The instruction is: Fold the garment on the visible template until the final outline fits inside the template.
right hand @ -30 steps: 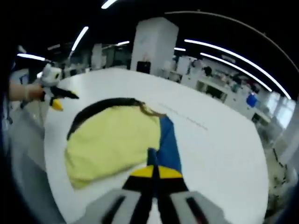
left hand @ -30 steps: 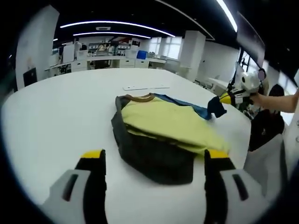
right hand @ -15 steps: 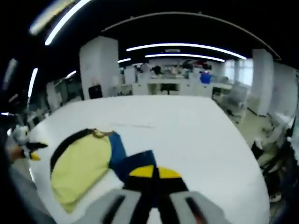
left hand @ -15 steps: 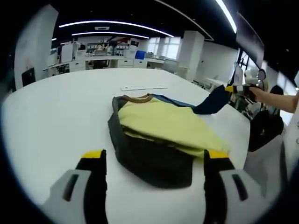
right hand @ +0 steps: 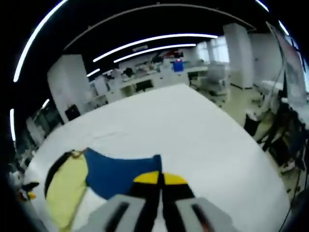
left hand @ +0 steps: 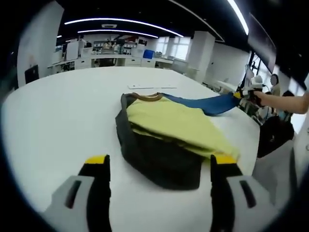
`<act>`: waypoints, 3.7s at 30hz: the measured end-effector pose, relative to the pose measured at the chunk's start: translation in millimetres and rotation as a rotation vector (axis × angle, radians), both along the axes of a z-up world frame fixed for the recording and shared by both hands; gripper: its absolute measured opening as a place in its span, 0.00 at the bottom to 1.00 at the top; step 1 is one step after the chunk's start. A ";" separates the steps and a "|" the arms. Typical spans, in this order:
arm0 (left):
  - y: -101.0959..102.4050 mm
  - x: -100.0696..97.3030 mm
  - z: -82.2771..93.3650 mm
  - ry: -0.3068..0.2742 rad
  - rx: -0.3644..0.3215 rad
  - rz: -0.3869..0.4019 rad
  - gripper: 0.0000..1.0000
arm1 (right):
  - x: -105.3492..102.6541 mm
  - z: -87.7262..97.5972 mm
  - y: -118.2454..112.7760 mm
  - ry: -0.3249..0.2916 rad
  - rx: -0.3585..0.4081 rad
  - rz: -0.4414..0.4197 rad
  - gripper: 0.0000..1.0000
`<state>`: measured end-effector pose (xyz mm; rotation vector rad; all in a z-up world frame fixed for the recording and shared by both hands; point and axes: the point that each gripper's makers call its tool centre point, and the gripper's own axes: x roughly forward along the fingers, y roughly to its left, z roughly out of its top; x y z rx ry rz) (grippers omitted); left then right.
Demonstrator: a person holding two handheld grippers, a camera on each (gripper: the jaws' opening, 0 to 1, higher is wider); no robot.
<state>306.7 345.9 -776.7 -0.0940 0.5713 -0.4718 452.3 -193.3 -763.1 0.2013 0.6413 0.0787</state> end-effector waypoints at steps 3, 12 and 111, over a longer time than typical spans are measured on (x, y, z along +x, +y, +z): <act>0.8 -0.2 1.1 0.000 -0.003 0.007 0.83 | -2.4 -15.8 -0.7 0.044 -0.023 -0.012 0.00; 4.6 -4.1 -0.5 0.007 -0.003 0.023 0.82 | 4.4 -49.4 -9.0 0.121 -0.085 -0.010 0.00; -84.8 -34.3 -67.7 0.050 0.293 -0.344 0.01 | -76.5 -18.0 89.2 -0.047 -0.146 0.348 0.95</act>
